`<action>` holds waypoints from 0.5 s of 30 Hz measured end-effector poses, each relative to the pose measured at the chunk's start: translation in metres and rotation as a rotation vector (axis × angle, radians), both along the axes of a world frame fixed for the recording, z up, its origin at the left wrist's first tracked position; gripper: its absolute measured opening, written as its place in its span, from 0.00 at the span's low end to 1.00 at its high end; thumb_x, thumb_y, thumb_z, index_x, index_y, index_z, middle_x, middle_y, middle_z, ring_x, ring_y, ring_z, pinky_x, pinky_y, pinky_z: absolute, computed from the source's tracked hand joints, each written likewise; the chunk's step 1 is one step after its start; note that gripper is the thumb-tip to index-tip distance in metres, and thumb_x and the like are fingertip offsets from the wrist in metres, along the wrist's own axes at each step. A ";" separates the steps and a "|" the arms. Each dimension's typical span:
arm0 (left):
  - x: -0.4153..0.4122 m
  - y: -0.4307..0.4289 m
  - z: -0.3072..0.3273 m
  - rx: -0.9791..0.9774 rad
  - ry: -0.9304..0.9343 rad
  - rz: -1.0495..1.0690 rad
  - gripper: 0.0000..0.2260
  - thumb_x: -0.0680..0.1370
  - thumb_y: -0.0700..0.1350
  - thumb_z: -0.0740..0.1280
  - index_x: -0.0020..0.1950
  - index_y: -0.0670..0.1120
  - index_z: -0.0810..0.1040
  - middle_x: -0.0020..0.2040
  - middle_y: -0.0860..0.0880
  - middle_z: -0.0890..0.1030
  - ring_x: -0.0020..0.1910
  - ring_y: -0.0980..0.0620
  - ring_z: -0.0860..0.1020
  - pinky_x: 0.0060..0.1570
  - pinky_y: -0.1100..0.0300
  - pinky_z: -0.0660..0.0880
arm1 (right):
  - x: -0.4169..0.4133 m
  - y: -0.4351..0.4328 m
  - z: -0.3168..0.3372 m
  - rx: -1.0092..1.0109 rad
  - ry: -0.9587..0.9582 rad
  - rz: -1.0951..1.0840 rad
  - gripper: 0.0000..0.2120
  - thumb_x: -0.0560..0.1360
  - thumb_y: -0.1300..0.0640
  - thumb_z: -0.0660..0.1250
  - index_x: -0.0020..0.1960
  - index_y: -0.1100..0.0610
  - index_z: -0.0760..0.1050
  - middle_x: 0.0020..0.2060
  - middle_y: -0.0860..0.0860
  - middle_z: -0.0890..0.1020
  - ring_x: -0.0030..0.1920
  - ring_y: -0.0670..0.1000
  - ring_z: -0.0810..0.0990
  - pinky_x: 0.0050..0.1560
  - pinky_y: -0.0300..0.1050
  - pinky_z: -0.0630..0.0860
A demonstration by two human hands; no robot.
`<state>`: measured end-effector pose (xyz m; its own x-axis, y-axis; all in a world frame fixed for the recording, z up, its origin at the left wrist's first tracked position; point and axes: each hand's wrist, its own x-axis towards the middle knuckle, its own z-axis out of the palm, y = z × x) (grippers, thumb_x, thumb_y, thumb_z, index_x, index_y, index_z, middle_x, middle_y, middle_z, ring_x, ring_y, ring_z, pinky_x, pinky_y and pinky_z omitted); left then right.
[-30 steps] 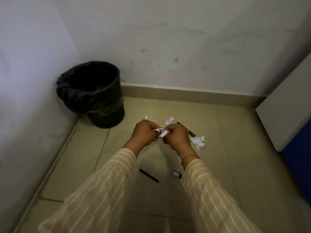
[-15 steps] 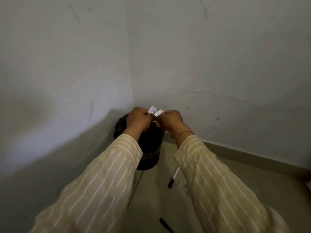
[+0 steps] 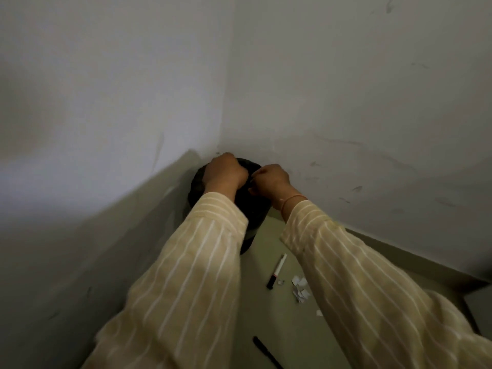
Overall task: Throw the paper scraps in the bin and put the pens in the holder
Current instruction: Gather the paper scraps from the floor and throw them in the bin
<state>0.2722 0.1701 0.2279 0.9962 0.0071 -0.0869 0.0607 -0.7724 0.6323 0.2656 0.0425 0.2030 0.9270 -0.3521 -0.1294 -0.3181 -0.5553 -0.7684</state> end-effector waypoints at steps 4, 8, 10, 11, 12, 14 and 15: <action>-0.008 -0.037 0.014 -0.043 -0.100 -0.214 0.18 0.77 0.47 0.66 0.63 0.42 0.82 0.65 0.39 0.82 0.65 0.38 0.80 0.64 0.50 0.77 | -0.037 -0.023 0.010 0.000 -0.180 -0.100 0.10 0.68 0.59 0.68 0.43 0.54 0.88 0.42 0.58 0.89 0.48 0.59 0.88 0.54 0.57 0.84; -0.045 -0.088 -0.001 -0.065 -0.107 -0.477 0.18 0.76 0.40 0.67 0.65 0.48 0.83 0.67 0.45 0.82 0.63 0.43 0.81 0.65 0.53 0.77 | -0.107 -0.074 -0.026 0.199 -0.188 -0.302 0.07 0.74 0.60 0.68 0.42 0.52 0.84 0.40 0.57 0.87 0.40 0.58 0.88 0.43 0.58 0.87; -0.064 -0.107 -0.033 0.012 -0.038 -0.540 0.18 0.76 0.42 0.67 0.65 0.48 0.83 0.66 0.44 0.82 0.61 0.42 0.82 0.62 0.52 0.79 | -0.150 -0.095 -0.061 0.101 -0.170 -0.367 0.09 0.75 0.53 0.65 0.42 0.49 0.84 0.40 0.54 0.87 0.44 0.60 0.88 0.49 0.60 0.85; -0.079 -0.124 -0.055 0.055 -0.003 -0.568 0.18 0.75 0.43 0.68 0.64 0.48 0.83 0.65 0.43 0.83 0.59 0.41 0.83 0.61 0.50 0.81 | -0.177 -0.116 -0.089 0.017 -0.106 -0.385 0.10 0.76 0.52 0.64 0.47 0.48 0.85 0.44 0.54 0.88 0.49 0.61 0.87 0.55 0.58 0.83; -0.092 -0.135 -0.077 0.090 0.038 -0.563 0.17 0.75 0.45 0.68 0.64 0.48 0.83 0.63 0.43 0.84 0.57 0.40 0.84 0.59 0.48 0.82 | -0.204 -0.128 -0.113 -0.082 -0.034 -0.399 0.12 0.78 0.55 0.63 0.52 0.50 0.86 0.51 0.56 0.88 0.56 0.61 0.85 0.61 0.52 0.80; -0.114 -0.137 -0.119 0.127 0.142 -0.533 0.18 0.75 0.48 0.70 0.64 0.48 0.82 0.63 0.43 0.84 0.56 0.39 0.84 0.57 0.47 0.83 | -0.248 -0.132 -0.154 -0.094 0.084 -0.407 0.16 0.80 0.61 0.62 0.64 0.58 0.82 0.63 0.58 0.84 0.65 0.59 0.80 0.65 0.45 0.72; -0.129 -0.141 -0.138 0.148 0.195 -0.545 0.19 0.75 0.49 0.71 0.66 0.49 0.82 0.64 0.43 0.83 0.57 0.39 0.84 0.57 0.47 0.83 | -0.271 -0.135 -0.172 -0.051 0.130 -0.420 0.18 0.80 0.62 0.62 0.67 0.60 0.79 0.67 0.58 0.81 0.68 0.59 0.78 0.66 0.44 0.71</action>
